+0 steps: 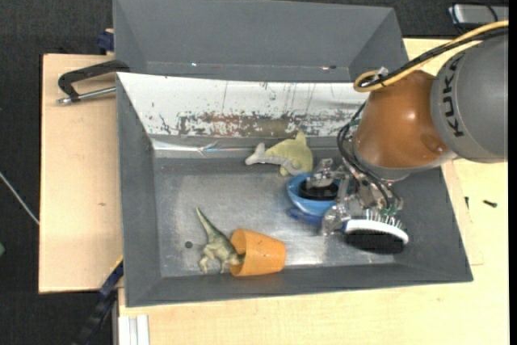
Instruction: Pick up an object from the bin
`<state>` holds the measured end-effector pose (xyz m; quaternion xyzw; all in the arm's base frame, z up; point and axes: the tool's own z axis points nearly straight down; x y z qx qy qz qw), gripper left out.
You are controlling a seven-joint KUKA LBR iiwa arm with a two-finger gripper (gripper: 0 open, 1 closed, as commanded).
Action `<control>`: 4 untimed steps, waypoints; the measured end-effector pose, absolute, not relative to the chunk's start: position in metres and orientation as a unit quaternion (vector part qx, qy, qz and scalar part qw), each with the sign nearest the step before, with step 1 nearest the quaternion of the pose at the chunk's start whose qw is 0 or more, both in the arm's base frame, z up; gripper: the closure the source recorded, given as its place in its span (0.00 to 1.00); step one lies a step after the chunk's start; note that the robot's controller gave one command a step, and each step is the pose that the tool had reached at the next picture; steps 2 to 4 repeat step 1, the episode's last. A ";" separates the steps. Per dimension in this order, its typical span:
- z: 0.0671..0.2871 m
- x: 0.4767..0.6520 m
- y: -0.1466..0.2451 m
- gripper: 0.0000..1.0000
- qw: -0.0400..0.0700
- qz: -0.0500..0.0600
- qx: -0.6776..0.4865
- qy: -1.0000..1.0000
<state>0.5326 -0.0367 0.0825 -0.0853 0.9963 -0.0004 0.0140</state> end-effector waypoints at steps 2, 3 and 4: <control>0.243 0.542 -0.051 1.00 0.008 -0.001 -0.059 0.998; 0.243 0.542 -0.051 1.00 0.008 -0.001 -0.059 0.998; 0.243 0.542 -0.051 1.00 0.008 -0.001 -0.059 0.998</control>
Offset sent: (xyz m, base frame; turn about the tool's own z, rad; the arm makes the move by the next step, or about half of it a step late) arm 0.0069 -0.0145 0.1541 0.0530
